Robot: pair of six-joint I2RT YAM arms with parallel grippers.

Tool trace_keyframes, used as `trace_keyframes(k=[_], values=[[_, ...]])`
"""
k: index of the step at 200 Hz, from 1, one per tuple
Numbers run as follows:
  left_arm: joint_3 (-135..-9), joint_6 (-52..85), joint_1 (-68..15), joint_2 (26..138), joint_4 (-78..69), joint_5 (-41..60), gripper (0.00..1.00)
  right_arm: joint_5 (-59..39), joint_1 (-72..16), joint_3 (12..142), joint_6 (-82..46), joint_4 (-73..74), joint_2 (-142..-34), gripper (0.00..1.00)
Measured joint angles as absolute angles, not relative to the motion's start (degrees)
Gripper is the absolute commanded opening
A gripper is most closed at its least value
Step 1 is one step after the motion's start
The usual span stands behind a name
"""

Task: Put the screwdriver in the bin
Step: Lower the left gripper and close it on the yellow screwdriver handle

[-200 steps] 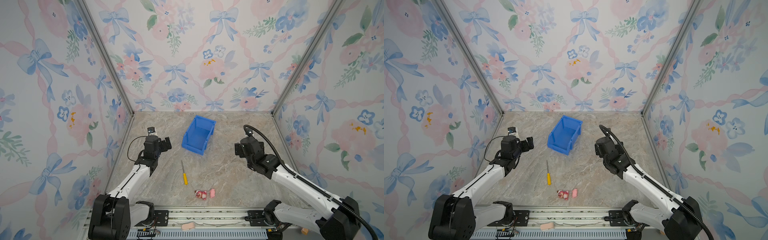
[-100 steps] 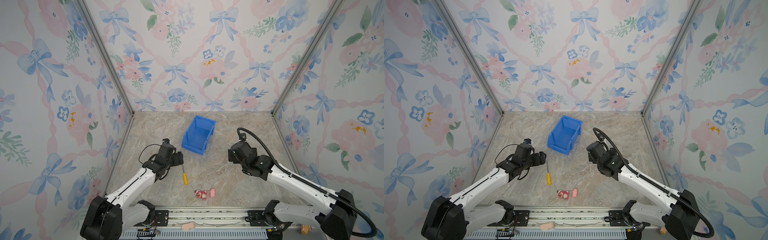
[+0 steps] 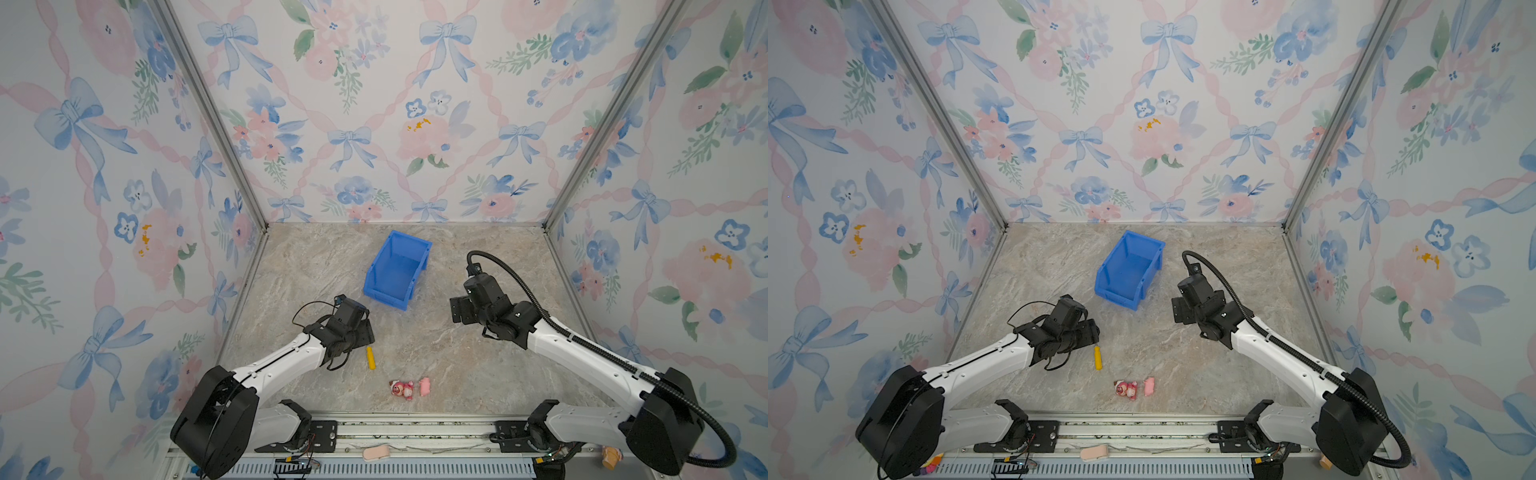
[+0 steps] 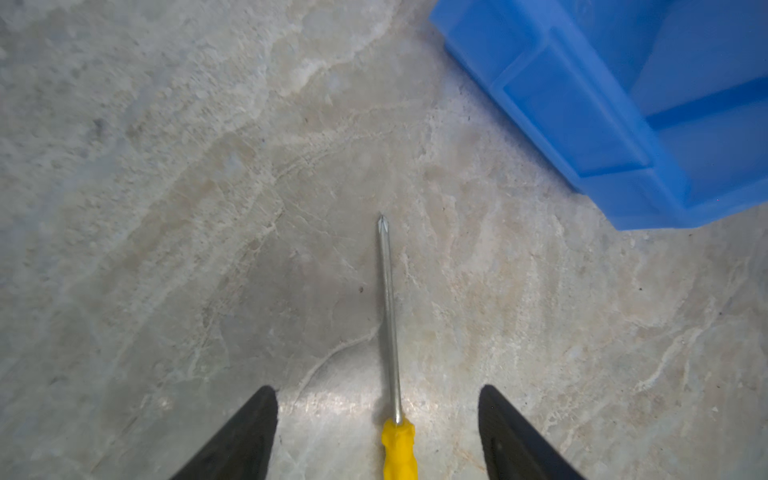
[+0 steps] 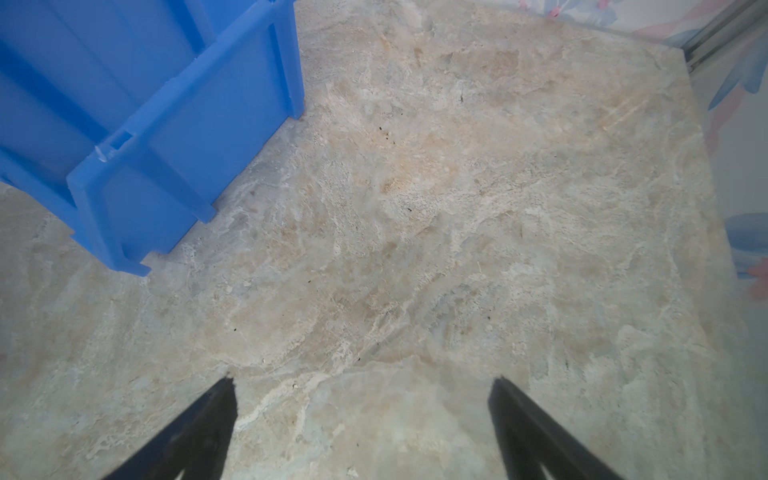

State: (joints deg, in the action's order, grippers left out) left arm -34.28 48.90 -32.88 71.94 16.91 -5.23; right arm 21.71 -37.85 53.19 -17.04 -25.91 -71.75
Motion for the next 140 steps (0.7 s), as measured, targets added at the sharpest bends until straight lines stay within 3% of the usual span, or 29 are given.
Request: trace_keyframes(k=[83, 140], values=[[-32.4, 50.1, -39.0, 74.3, 18.3, -4.0, 0.67, 18.3, -35.4, 53.6, -15.7, -25.9, -72.1, 0.97], [-31.4, 52.6, -41.7, 74.3, 17.5, -7.4, 0.45, 17.8, -34.8, 53.6, -14.9, -25.9, -72.4, 0.97]])
